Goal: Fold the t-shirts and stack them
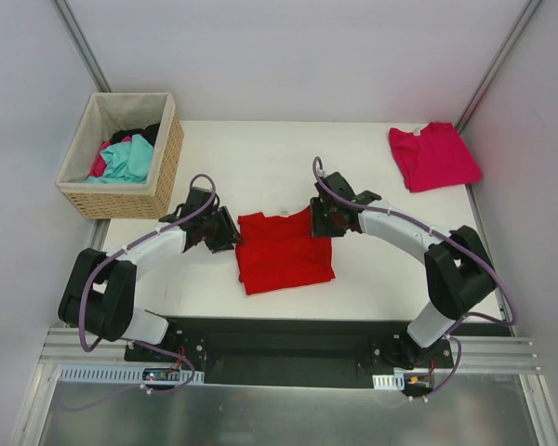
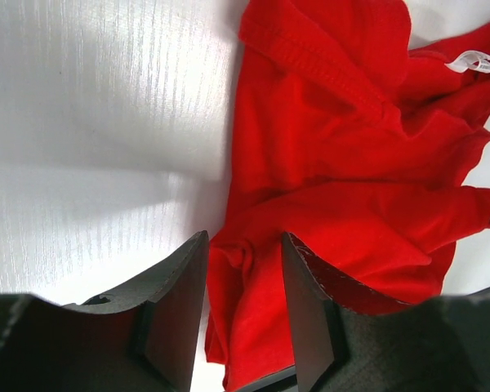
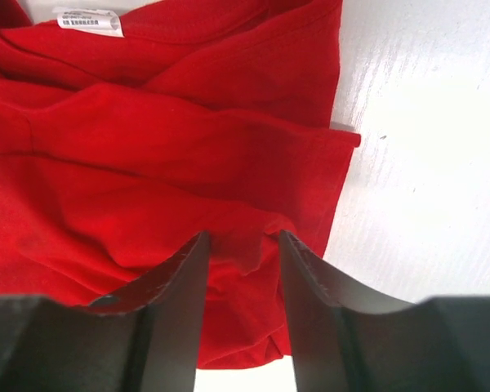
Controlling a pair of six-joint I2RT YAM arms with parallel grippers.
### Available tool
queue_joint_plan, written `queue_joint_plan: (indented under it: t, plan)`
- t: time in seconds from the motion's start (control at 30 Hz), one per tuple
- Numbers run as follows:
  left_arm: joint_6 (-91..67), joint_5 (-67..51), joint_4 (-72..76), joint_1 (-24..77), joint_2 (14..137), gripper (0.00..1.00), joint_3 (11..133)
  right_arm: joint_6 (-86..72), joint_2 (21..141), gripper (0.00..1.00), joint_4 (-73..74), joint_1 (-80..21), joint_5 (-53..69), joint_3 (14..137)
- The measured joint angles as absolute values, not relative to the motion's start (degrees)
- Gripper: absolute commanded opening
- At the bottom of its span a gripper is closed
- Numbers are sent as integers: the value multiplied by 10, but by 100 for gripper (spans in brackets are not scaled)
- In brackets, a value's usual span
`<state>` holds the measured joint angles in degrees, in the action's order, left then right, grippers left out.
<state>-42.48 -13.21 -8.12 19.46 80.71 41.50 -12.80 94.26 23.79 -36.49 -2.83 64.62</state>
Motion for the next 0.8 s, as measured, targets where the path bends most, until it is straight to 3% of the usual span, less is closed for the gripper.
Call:
queue_joint_plan:
  t: [0.53, 0.73, 0.8]
  plan:
    - [-426, -132, -76, 196, 824, 38, 423, -133, 944, 27, 232, -365, -25, 642]
    - [-427, -133, -72, 200, 847, 38, 433, -137, 944, 13, 223, -365, -25, 628]
    - [-427, -133, -71, 203, 851, 37, 436, -140, 944, 4, 221, -364, -25, 624]
